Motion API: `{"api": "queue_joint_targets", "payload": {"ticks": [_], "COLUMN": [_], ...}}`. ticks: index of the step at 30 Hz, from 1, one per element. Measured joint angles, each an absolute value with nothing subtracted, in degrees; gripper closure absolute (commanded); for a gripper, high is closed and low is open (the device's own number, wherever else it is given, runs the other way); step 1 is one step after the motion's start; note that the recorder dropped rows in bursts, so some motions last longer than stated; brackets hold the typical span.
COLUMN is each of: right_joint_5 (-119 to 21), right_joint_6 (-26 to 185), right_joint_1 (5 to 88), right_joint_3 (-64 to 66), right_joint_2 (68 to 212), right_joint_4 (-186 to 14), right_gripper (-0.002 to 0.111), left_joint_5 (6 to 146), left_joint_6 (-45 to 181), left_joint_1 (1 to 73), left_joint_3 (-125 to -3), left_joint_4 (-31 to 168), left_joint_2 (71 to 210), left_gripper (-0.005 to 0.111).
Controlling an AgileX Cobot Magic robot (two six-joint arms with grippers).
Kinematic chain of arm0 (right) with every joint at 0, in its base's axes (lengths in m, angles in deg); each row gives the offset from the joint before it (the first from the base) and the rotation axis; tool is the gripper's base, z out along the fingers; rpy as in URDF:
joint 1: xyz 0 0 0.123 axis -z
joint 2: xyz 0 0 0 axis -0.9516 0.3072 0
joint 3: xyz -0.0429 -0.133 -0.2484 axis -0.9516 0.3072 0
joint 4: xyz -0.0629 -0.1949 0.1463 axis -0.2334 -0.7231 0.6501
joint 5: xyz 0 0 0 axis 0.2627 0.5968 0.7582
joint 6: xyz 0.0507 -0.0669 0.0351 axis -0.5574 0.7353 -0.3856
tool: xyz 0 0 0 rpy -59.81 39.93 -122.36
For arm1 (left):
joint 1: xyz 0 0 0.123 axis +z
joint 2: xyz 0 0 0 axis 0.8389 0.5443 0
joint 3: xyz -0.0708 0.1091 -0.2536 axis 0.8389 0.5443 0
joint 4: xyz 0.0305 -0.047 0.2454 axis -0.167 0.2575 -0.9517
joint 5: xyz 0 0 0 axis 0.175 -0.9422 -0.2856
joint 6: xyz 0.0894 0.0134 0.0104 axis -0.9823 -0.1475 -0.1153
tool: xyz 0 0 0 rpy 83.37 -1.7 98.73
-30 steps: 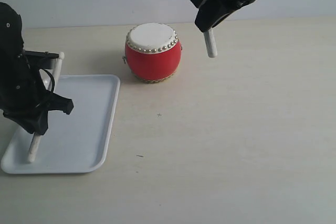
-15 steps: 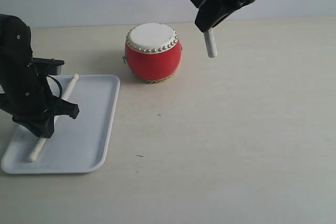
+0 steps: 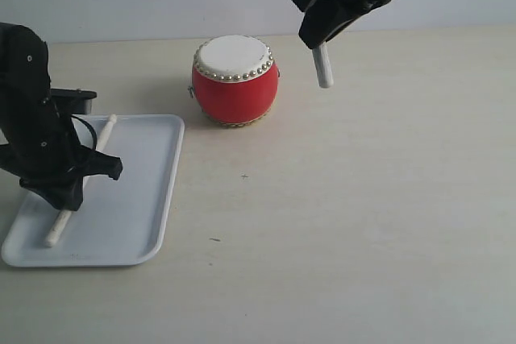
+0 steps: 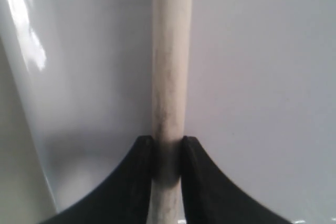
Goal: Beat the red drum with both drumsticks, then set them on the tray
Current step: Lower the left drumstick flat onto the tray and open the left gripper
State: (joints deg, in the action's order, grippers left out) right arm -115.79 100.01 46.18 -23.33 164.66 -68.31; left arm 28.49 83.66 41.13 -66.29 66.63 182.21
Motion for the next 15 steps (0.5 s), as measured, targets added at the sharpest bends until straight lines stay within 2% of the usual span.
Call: {"api": "queue_joint_targets", "payload": {"ticks": [9, 12, 15], "right_joint_5": [-115.79, -115.79, -115.68], "right_joint_6": [100.01, 100.01, 100.01], "right_joint_1": [46.18, 46.18, 46.18], "right_joint_3": [-23.33, -23.33, -23.33], "right_joint_2": [164.66, 164.66, 164.66], "right_joint_4": [-68.31, -68.31, -68.31], "right_gripper": [0.108, 0.108, 0.108], "left_joint_5": [27.38, 27.38, 27.27], "left_joint_6": [83.80, 83.80, 83.52], "left_joint_1": [41.13, 41.13, 41.13], "left_joint_3": [-66.29, -66.29, -66.20], "left_joint_4": [65.53, 65.26, 65.16], "left_joint_2": [182.33, 182.33, 181.22], "left_gripper": [0.105, 0.092, 0.066]}}
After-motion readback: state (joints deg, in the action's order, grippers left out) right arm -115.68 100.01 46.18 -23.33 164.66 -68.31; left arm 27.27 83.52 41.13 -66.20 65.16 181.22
